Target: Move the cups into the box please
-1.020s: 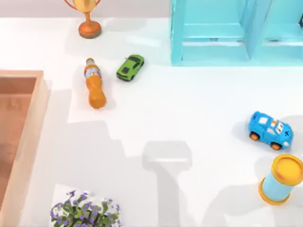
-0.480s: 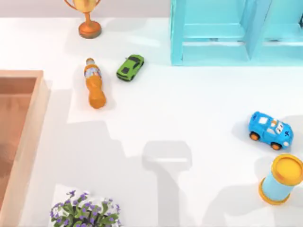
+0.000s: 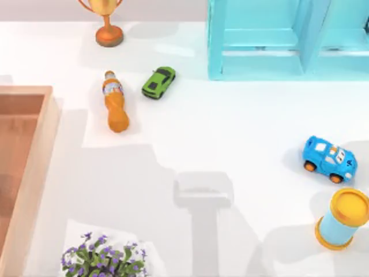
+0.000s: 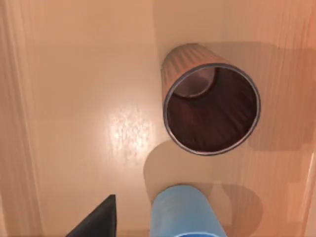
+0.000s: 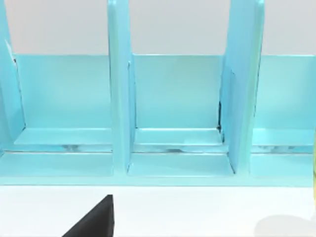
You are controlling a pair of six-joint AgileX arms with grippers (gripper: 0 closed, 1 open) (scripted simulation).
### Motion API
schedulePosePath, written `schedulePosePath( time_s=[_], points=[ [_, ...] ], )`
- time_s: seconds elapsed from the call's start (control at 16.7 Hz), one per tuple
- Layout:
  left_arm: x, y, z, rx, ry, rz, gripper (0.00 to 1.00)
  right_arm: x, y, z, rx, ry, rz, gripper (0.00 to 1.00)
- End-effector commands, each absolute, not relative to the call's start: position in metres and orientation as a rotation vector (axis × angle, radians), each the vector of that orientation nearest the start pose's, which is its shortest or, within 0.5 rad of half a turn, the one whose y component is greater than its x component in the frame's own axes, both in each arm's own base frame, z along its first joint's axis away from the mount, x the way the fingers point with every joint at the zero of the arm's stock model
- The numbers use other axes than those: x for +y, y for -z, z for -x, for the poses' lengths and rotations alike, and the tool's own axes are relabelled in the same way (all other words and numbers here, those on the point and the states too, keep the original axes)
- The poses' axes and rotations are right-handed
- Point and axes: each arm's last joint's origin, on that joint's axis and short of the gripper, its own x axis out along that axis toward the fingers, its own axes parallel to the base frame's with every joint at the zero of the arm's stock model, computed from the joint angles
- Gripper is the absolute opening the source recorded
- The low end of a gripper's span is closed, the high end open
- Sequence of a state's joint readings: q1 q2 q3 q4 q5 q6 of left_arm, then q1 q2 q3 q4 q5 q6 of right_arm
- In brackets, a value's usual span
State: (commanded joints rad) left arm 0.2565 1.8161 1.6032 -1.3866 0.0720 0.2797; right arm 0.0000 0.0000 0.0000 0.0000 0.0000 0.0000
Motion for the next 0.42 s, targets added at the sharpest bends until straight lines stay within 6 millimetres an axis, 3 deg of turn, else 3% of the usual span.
schedulePosePath(
  time_s=[0.24, 0.42],
  points=[
    [0.087, -0.313, -0.325, 1.571, 0.075, 0.042, 1.0, -0.001, -0.16, -0.106, 0.0, 0.0, 0.0, 1.0],
    [0.085, -0.326, -0.322, 1.57, 0.075, 0.041, 1.0, -0.001, -0.16, -0.106, 0.0, 0.0, 0.0, 1.0]
  ],
)
